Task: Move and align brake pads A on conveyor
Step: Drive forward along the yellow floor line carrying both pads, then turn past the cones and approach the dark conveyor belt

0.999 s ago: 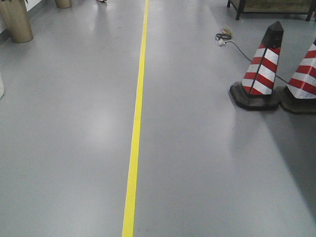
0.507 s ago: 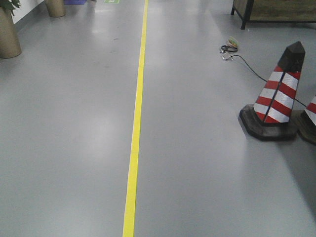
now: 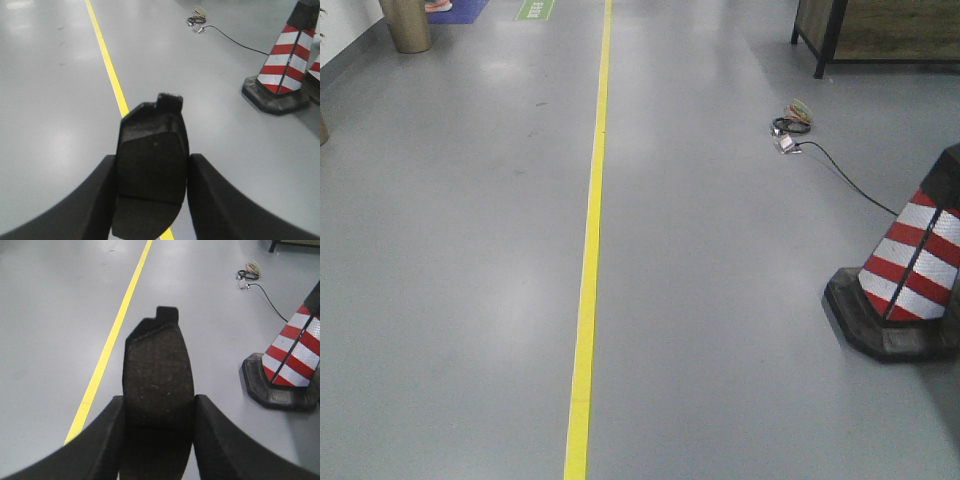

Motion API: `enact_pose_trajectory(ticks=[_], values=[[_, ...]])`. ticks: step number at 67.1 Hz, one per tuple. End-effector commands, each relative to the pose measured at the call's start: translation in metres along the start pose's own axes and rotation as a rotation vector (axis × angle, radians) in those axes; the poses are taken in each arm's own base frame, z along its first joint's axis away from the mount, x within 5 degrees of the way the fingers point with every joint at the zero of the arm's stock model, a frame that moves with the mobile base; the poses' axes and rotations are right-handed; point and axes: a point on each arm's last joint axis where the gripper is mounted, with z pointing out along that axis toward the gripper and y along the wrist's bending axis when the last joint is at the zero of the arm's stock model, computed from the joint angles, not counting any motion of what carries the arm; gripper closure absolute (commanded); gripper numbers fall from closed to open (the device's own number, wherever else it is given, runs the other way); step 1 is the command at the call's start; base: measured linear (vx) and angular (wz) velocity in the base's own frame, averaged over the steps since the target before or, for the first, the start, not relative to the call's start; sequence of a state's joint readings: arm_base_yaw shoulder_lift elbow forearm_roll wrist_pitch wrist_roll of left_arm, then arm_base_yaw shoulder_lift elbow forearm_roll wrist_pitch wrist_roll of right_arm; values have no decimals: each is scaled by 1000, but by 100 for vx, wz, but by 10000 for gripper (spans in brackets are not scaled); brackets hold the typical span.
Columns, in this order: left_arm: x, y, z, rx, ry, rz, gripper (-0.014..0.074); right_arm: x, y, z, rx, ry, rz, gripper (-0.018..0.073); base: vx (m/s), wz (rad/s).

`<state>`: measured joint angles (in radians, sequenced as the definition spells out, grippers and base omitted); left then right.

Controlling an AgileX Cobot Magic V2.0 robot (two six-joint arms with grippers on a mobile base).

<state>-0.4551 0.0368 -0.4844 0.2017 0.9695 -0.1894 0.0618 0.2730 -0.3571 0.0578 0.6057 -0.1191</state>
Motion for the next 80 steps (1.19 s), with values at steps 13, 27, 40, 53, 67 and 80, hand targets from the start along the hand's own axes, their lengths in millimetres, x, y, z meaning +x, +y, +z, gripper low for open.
enact_pose_trajectory(ticks=[13,27,40,53,67,80], values=[[-15,-1,-3,14,-100,-1,603,-18,-2,-5,16,-118,-13,566,56,-14],[-15,-1,-3,14,-100,-1,603,-18,-2,-5,16,-118,-13,566,49,-41],[-15,-1,-3,14,-100,-1,603,-18,-2,-5,16,-118,-13,566,43,-63],[-15,-1,-3,14,-100,-1,603,-18,-2,-5,16,-118,-13,566,37,-80],[-15,-1,-3,14,-100,-1,603,-18,-2,-5,16,-118,-13,566,35,-87],[-15,-1,-3,14,-100,-1,603,-18,-2,-5,16,-118,-13,566,35,-85]])
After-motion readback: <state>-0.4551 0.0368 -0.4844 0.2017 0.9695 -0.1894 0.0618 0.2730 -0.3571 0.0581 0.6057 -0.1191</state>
